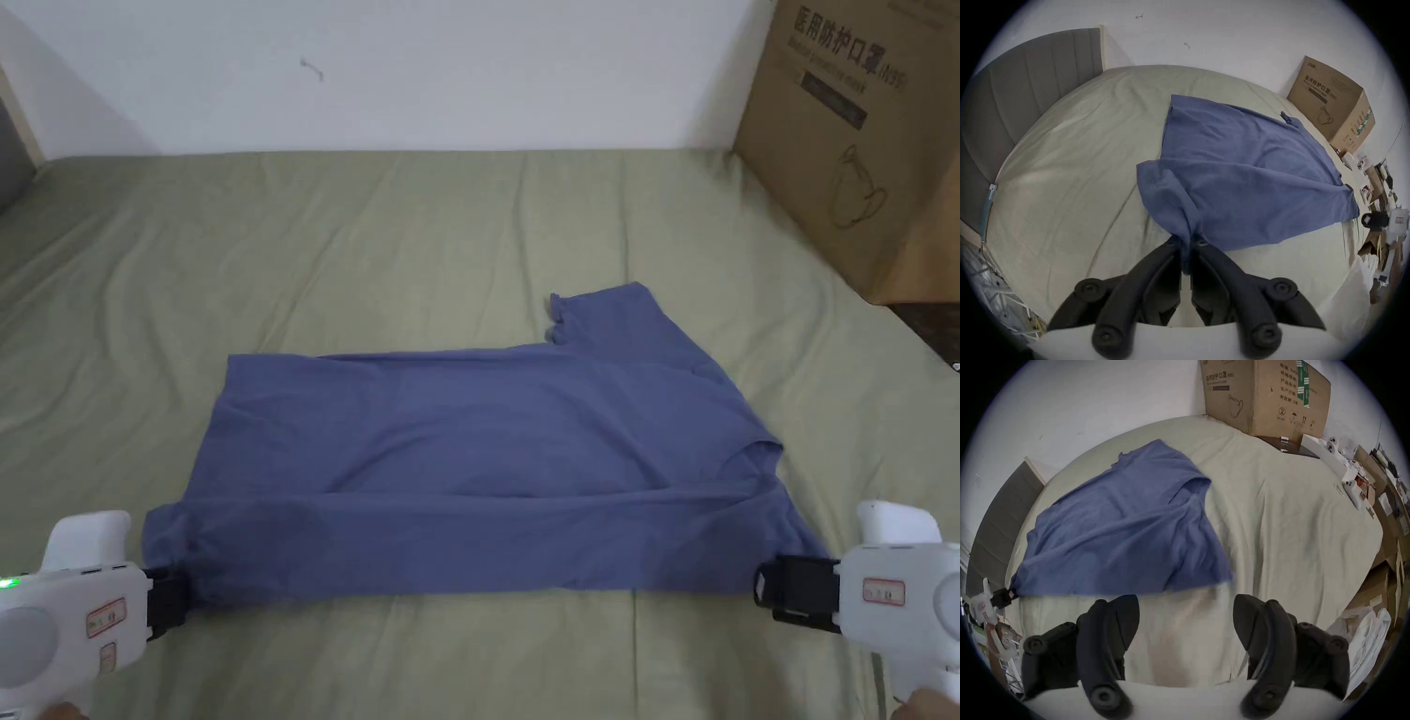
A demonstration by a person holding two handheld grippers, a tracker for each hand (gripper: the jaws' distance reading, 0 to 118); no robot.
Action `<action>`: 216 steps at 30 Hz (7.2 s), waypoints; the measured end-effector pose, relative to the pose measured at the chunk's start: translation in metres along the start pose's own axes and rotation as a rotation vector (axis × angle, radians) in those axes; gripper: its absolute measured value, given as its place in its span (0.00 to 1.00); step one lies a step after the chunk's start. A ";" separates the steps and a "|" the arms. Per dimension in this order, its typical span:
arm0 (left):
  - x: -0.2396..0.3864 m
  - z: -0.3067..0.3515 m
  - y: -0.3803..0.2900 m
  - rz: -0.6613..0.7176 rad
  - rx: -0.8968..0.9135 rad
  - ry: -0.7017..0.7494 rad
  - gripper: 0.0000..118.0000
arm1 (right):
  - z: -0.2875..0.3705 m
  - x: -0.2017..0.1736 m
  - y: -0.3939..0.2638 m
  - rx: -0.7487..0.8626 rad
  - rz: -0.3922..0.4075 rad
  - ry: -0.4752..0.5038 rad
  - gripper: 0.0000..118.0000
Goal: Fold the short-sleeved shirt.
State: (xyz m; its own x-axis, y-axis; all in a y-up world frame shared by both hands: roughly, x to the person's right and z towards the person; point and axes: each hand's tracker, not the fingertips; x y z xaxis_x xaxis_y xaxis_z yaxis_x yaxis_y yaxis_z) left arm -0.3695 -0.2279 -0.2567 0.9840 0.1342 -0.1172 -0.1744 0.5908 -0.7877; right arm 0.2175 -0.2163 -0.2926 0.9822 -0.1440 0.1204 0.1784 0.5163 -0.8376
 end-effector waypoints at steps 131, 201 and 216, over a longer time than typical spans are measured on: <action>0.022 0.056 0.101 -0.122 0.078 -0.062 0.00 | 0.051 0.006 0.126 0.104 0.165 0.019 0.00; -0.088 0.026 -0.050 0.545 -0.081 -0.441 0.06 | 0.015 -0.148 -0.029 -0.032 0.207 0.227 0.00; -0.128 0.085 -0.026 0.499 0.009 -0.215 0.06 | 0.009 -0.132 -0.030 -0.045 0.169 0.220 0.00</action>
State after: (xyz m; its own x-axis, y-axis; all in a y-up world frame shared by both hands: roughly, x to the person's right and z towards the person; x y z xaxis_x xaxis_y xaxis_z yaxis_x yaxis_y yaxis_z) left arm -0.4940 -0.1927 -0.1700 0.7523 0.5592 -0.3483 -0.6196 0.4209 -0.6625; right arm 0.0830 -0.2052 -0.2789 0.9606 -0.2415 -0.1373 0.0056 0.5109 -0.8596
